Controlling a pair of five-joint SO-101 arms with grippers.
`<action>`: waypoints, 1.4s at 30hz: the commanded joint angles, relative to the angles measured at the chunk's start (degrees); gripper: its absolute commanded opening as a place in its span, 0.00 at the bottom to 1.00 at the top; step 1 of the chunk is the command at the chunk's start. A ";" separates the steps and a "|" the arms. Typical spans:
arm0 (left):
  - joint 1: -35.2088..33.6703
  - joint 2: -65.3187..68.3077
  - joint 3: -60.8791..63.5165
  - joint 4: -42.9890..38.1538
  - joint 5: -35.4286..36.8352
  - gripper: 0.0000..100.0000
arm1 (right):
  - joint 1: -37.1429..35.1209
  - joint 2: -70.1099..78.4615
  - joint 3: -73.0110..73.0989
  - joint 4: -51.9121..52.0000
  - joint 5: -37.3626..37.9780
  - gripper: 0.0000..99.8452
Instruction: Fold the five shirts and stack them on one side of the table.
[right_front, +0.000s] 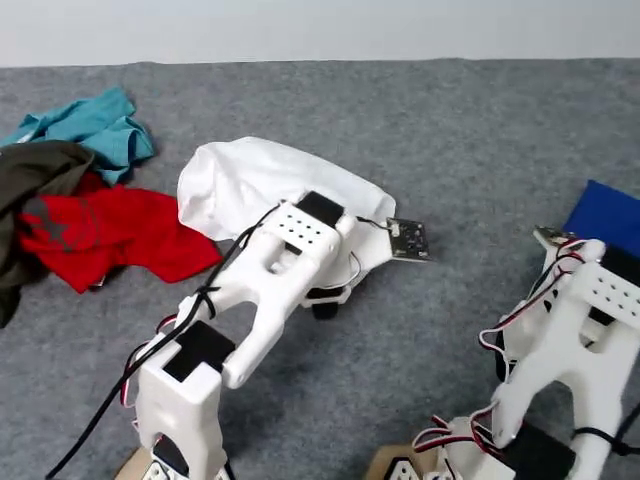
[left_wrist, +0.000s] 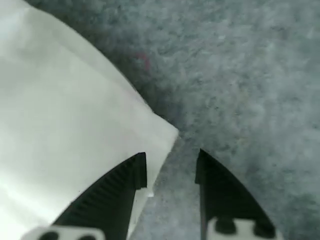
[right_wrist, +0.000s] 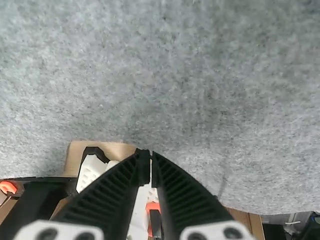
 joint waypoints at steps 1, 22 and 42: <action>-0.70 -0.18 1.98 -4.75 -1.67 0.17 | 0.48 -2.15 -0.26 0.22 0.88 0.02; -0.70 14.33 -18.07 4.22 2.55 0.00 | 0.40 -2.15 -0.26 0.40 0.53 0.02; -13.45 1.14 -46.37 18.02 14.15 0.00 | 0.04 -2.24 -7.74 2.07 0.97 0.01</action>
